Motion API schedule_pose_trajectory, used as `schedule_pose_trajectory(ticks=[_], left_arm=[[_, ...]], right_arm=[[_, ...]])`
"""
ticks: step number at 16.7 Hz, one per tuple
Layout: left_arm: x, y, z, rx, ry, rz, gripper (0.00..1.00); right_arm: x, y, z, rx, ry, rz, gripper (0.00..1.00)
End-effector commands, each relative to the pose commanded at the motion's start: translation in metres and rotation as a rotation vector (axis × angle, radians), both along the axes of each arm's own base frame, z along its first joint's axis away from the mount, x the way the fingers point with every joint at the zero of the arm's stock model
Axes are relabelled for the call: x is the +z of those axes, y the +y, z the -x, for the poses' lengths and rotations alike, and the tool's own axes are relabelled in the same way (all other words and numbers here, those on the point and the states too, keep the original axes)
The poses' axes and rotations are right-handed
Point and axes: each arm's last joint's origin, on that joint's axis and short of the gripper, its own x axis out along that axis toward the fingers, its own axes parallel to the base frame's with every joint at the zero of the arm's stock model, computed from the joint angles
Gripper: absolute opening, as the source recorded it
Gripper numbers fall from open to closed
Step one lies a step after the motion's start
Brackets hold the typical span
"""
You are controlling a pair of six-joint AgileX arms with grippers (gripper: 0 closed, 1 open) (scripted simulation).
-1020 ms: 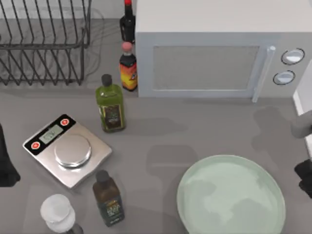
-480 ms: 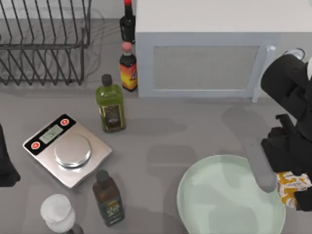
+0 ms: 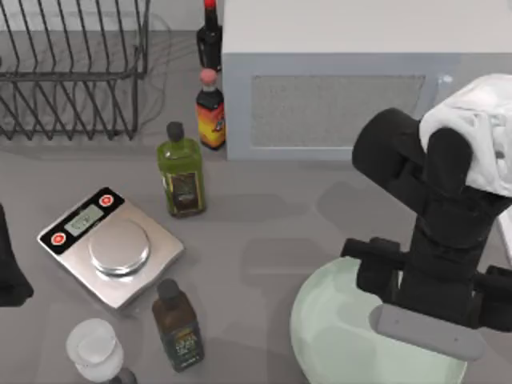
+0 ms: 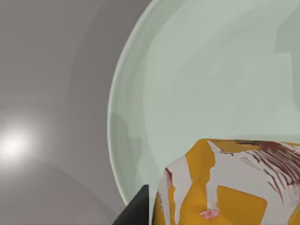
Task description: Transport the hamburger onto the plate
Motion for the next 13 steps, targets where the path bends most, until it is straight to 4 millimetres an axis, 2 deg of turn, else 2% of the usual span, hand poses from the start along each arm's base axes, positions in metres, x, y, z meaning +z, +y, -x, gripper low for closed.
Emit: schedule_pose_trajectory(ticks=[3, 5, 13], left_arm=[[0.000, 0.000, 0.000, 0.000, 0.000, 0.000, 1.00], [0.000, 0.000, 0.000, 0.000, 0.000, 0.000, 1.00], [0.000, 0.000, 0.000, 0.000, 0.000, 0.000, 1.00]], right_arm=[[0.003, 0.012, 0.002, 0.231, -0.030, -0.048, 0.00], [0.006, 0.017, 0.003, 0.325, -0.051, -0.069, 0.00], [0.005, 0.018, 0.003, 0.361, -0.057, -0.075, 0.00]])
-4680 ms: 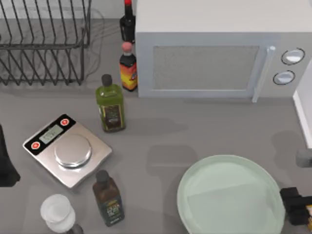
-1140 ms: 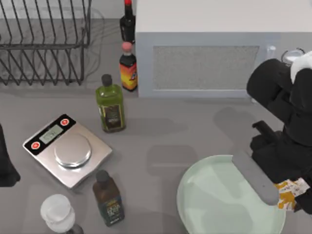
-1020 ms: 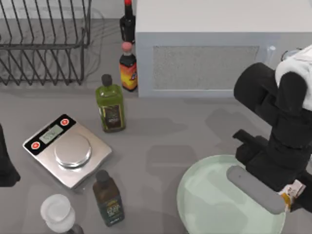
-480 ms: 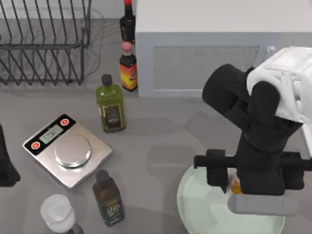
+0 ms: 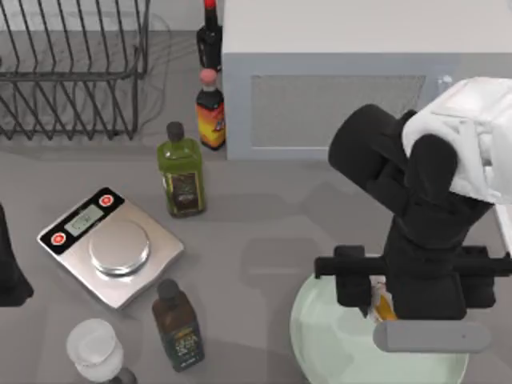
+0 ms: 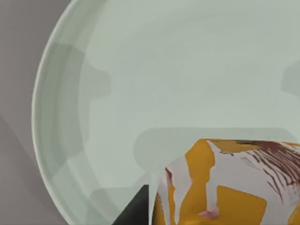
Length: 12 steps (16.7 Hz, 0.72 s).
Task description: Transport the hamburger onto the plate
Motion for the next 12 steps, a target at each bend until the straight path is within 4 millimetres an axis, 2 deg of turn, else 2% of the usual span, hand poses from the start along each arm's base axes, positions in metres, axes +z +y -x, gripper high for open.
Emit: schedule_pose_trajectory(ticks=[7, 11, 12], left_arm=[[0.000, 0.000, 0.000, 0.000, 0.000, 0.000, 1.00], [0.000, 0.000, 0.000, 0.000, 0.000, 0.000, 1.00], [0.000, 0.000, 0.000, 0.000, 0.000, 0.000, 1.00]], right_arm=[[-0.041, 0.001, -0.001, 0.006, -0.006, -0.005, 0.00], [-0.043, 0.001, 0.000, 0.008, -0.005, -0.004, 0.00], [-0.043, 0.001, 0.000, 0.008, -0.005, -0.004, 0.08]])
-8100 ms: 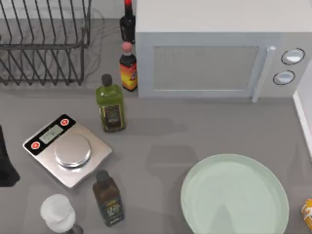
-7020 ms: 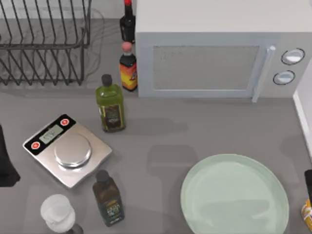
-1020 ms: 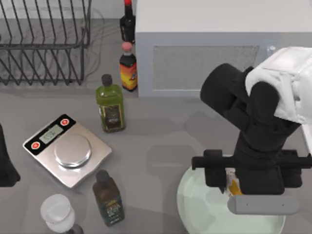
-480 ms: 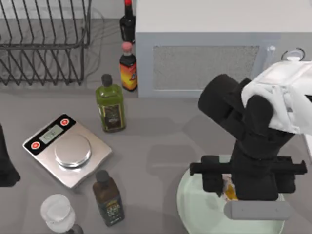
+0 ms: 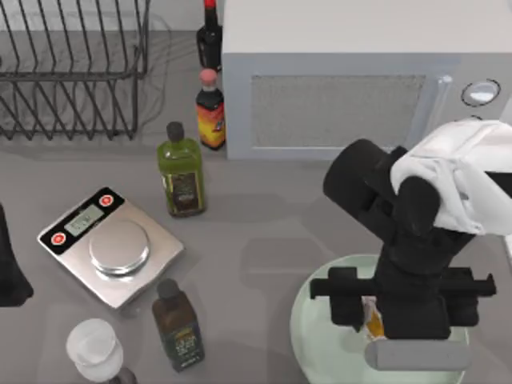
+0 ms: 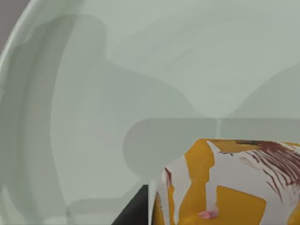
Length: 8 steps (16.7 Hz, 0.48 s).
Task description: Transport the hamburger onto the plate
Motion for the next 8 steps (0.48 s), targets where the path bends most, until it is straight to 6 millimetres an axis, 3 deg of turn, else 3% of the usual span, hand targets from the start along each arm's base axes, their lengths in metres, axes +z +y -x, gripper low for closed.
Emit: schedule_pose_trajectory(ticks=[8], left_arm=[[0.0000, 0.0000, 0.0000, 0.000, 0.000, 0.000, 1.00]], right_arm=[[0.0000, 0.0000, 0.0000, 0.000, 0.000, 0.000, 0.68]])
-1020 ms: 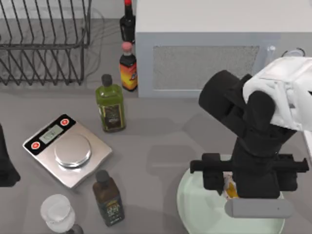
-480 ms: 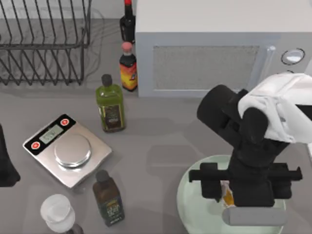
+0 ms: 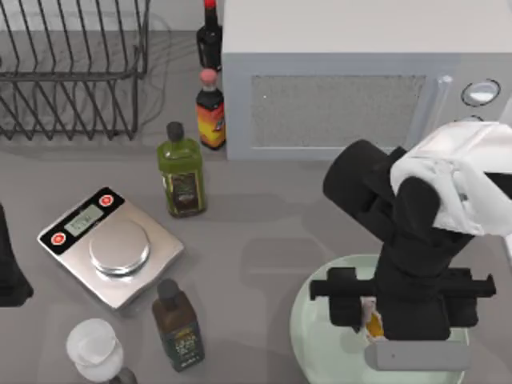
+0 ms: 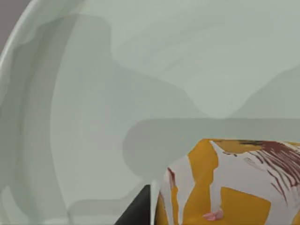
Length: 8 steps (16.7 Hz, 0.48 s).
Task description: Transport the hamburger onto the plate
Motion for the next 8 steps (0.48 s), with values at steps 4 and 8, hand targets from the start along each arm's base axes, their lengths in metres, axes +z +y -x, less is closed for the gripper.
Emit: schedule_pose_trajectory(ticks=[4, 8], left_arm=[[0.0000, 0.0000, 0.0000, 0.000, 0.000, 0.000, 1.00], [0.0000, 0.0000, 0.0000, 0.000, 0.000, 0.000, 1.00]], right_arm=[[0.0000, 0.0000, 0.0000, 0.000, 0.000, 0.000, 0.98], [0.0000, 0.0000, 0.0000, 0.000, 0.000, 0.000, 1.00]])
